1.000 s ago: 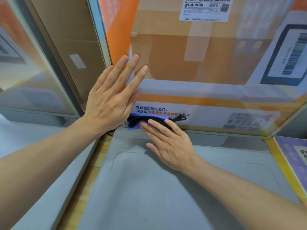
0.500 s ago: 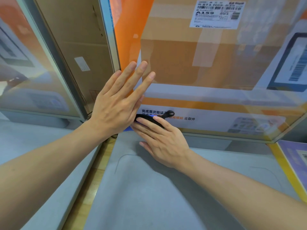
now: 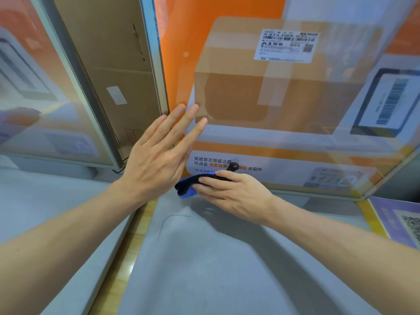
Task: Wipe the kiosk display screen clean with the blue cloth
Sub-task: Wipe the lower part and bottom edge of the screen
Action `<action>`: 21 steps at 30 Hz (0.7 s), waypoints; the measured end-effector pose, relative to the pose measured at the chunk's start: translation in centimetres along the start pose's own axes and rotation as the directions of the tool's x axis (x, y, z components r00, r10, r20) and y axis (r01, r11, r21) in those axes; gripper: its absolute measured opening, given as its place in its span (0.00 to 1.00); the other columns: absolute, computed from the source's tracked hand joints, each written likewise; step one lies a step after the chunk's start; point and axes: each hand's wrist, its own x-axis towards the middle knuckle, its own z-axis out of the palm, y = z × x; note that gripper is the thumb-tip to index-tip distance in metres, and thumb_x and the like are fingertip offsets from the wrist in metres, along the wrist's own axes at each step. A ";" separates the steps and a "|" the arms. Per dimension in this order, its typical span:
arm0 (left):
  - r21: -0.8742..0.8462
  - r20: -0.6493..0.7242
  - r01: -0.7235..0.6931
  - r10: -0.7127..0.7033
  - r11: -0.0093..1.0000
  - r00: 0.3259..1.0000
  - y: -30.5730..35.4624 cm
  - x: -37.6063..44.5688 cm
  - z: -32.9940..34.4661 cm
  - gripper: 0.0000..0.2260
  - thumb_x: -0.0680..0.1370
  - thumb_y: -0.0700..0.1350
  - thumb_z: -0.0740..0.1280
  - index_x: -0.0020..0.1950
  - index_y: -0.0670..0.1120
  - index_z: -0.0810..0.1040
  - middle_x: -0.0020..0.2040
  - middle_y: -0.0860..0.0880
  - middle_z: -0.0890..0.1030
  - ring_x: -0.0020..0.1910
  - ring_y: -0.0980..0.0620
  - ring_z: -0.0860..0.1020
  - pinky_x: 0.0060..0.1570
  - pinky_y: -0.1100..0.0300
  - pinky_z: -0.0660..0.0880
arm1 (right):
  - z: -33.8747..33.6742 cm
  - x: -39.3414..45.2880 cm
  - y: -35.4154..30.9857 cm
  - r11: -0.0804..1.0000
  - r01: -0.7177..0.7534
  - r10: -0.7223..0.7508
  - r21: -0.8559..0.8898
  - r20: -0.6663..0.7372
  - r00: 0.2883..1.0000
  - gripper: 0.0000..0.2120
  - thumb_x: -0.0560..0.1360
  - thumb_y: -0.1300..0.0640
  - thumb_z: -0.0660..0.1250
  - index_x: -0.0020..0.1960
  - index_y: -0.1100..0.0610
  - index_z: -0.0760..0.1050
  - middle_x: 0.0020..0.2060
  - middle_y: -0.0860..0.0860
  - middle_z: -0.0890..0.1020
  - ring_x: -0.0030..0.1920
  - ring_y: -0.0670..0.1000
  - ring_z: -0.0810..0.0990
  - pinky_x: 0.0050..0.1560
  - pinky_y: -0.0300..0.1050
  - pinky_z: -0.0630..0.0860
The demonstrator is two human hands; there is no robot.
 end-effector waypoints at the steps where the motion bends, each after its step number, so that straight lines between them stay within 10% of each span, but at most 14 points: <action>1: -0.014 0.009 0.009 -0.009 1.000 1.000 0.2 -0.1 -0.4 0.23 0.83 0.42 0.58 0.79 0.44 0.60 0.79 0.43 0.58 0.79 0.45 0.56 0.76 0.49 0.56 | -0.4 -0.1 0.5 0.999 0.001 0.000 0.039 -0.031 1.000 0.19 0.79 0.57 0.64 0.70 0.51 0.75 0.72 0.45 0.73 0.71 0.46 0.71 0.71 0.44 0.69; 12: -0.296 0.219 0.393 -0.338 0.871 0.915 3.8 -0.1 -6.6 0.16 0.80 0.48 0.60 0.56 0.40 0.81 0.58 0.46 0.82 0.57 0.44 0.80 0.59 0.56 0.68 | -9.0 -0.5 4.1 0.699 -0.379 0.532 0.606 -0.087 0.842 0.26 0.59 0.80 0.72 0.56 0.66 0.82 0.54 0.60 0.84 0.50 0.60 0.84 0.47 0.54 0.82; 21: -0.410 0.240 0.421 -0.350 0.809 0.905 2.5 5.5 -9.9 0.13 0.73 0.47 0.69 0.55 0.42 0.82 0.52 0.48 0.84 0.53 0.46 0.81 0.54 0.57 0.68 | -16.3 0.1 9.8 0.455 -0.459 0.727 0.763 -0.020 0.687 0.18 0.72 0.76 0.66 0.59 0.66 0.80 0.55 0.58 0.83 0.54 0.58 0.82 0.58 0.42 0.73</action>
